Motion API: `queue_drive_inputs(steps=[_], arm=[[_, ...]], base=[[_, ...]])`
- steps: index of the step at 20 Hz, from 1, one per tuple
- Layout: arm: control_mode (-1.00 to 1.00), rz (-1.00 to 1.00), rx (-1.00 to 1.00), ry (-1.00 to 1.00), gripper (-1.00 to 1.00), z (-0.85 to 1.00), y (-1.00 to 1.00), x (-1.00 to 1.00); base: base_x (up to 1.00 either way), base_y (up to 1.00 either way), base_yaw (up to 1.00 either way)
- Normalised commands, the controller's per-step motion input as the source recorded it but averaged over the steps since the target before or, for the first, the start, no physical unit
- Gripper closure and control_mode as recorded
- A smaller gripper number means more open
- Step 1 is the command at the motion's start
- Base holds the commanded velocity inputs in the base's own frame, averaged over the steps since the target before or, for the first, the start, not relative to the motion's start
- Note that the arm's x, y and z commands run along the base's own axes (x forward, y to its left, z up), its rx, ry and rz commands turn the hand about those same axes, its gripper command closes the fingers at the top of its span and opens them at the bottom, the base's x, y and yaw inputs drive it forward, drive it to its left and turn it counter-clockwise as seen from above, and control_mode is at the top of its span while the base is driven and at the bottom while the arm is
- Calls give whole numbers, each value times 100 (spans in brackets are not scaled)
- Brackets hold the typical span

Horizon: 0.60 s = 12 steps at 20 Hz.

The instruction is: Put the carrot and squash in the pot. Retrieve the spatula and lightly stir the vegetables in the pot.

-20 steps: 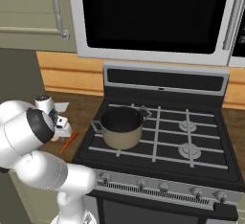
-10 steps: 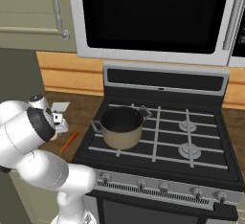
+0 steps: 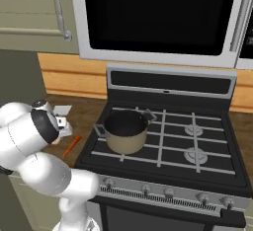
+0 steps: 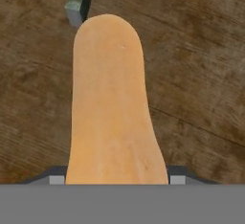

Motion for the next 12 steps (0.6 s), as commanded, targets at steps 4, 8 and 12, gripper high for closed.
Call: queue_drive_inputs(steps=[4,8,12], arm=[[-100,0,1,-4,100,33,0,-23],[-100,0,10,-21,100,100,-24,-84],[-100,-2,13,-5,100,100,-54,-77]], base=[[0,0,0],[0,0,0],[0,0,0]])
